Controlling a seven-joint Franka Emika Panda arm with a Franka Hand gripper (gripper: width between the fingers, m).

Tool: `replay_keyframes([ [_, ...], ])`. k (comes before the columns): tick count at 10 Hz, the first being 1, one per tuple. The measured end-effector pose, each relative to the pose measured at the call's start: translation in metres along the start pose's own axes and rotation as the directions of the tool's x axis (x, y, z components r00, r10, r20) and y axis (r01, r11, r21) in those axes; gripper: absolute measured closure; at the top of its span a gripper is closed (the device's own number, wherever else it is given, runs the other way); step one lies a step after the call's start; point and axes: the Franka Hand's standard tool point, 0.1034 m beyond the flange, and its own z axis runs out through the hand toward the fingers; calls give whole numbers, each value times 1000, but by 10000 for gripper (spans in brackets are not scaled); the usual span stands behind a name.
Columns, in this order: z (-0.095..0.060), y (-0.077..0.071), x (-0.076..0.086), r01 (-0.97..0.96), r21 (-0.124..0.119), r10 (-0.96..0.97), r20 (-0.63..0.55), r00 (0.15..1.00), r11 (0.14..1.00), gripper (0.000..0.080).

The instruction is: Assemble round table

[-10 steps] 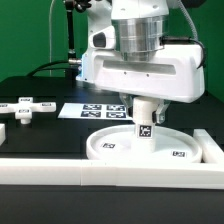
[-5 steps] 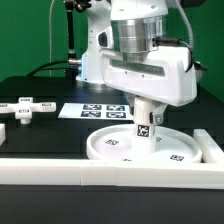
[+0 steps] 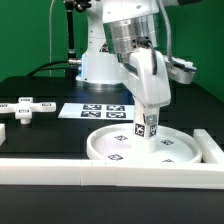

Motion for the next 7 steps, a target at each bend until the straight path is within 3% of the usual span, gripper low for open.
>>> replay_keyframes([
  [1, 1, 0, 0, 11, -2, -11, 0, 1000, 1000, 319],
  [2, 1, 1, 0, 12, -2, -12, 0, 1000, 1000, 319],
  [3, 0, 1, -3, 51, -12, -51, -3, 999, 999, 183],
  [4, -5, 1, -12, 153, -33, -153, -11, 988, 988, 157],
  [7, -25, 8, -24, 293, -20, -293, 8, 956, 956, 151],
])
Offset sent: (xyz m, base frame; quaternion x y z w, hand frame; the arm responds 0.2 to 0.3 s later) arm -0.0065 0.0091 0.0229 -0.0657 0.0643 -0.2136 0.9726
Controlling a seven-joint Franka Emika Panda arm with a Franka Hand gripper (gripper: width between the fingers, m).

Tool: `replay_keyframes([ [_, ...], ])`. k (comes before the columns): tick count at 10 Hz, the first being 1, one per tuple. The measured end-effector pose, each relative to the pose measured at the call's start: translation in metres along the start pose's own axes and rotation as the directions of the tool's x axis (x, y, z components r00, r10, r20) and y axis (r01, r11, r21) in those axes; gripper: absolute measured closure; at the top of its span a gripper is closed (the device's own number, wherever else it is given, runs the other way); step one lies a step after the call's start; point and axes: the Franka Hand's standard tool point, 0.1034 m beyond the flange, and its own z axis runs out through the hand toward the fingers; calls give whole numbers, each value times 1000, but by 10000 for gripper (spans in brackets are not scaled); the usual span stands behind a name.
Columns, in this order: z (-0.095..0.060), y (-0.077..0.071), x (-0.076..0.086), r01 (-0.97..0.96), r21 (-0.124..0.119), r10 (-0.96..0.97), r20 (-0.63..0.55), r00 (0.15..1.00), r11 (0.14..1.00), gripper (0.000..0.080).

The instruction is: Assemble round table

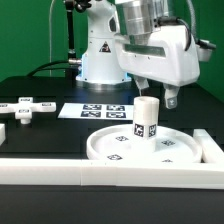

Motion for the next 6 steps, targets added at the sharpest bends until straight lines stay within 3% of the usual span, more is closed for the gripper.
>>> replay_keyframes([
  [1, -5, 7, -1, 39, 10, -39, 8, 999, 999, 150],
  [4, -3, 8, -3, 41, 7, -41, 10, 999, 999, 150],
  [5, -1, 7, -4, 62, 1, -62, 7, 998, 998, 150],
  [6, 4, 5, -10, 185, -24, -185, -1, 983, 983, 150],
])
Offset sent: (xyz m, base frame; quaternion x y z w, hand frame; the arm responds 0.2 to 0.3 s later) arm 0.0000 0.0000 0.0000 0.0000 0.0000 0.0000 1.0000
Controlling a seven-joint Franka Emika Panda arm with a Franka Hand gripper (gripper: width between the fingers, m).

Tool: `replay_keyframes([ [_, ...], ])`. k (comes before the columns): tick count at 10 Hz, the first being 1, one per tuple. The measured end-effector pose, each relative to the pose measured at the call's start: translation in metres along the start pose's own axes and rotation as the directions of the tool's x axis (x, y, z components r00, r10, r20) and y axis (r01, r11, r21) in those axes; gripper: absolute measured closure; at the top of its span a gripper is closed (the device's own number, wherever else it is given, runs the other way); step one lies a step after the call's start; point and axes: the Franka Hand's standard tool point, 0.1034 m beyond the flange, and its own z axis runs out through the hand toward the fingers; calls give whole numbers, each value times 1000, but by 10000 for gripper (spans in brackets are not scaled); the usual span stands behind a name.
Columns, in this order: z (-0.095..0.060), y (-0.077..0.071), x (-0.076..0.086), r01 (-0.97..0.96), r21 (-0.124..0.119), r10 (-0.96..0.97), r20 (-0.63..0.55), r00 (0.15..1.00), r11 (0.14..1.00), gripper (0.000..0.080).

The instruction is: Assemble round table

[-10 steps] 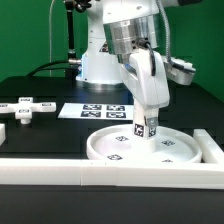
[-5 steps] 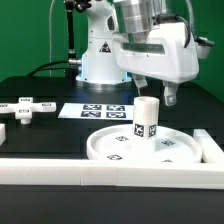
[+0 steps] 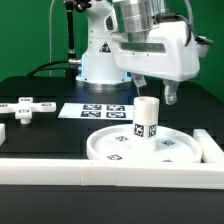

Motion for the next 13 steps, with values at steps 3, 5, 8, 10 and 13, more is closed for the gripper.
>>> replay_keyframes([
  [3, -11, 2, -11, 100, 1, -100, 3, 995, 995, 150],
  [5, -16, 13, -12, 80, 22, -80, -14, 997, 997, 150],
  [8, -21, 39, -7, 114, 27, -113, -21, 993, 993, 150],
  [10, -20, 39, -7, 147, 25, -146, -20, 989, 989, 150],
  [13, -10, 44, -4, 493, -28, -494, -23, 869, 869, 150],
])
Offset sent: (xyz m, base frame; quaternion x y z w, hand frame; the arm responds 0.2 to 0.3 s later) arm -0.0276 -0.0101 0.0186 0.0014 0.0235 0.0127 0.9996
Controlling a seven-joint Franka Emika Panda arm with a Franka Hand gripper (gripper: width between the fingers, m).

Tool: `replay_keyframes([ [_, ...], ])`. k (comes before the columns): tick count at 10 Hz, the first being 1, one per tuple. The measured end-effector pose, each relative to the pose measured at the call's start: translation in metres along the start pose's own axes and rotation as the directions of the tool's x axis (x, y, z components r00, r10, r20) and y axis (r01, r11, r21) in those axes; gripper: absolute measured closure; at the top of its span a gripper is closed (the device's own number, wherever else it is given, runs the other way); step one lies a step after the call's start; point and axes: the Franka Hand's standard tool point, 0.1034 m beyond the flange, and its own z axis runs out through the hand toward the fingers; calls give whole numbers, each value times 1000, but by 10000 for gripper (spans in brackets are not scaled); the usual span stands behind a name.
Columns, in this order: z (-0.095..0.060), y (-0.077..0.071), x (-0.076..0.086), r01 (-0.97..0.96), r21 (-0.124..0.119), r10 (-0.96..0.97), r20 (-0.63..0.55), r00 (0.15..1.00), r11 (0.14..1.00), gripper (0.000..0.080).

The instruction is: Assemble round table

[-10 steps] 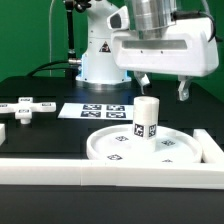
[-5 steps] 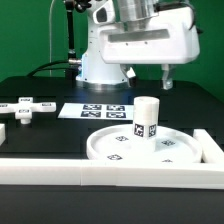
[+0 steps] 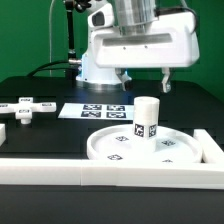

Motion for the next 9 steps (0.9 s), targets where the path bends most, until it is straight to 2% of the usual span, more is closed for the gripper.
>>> replay_keyframes([
  [1, 0, 4, 2, 159, -19, -159, 1, 987, 987, 150],
  [2, 1, 9, 4, 270, -27, -270, 1, 963, 963, 150],
  [4, 1, 12, 5, 347, -28, -347, 2, 938, 937, 150],
  [6, 1, 13, 6, 493, -28, -493, 6, 870, 869, 150],
  [8, 1, 14, 7, 525, -28, -525, 7, 851, 850, 150],
  [9, 0, 25, 10, 594, -29, -594, 10, 804, 804, 150],
])
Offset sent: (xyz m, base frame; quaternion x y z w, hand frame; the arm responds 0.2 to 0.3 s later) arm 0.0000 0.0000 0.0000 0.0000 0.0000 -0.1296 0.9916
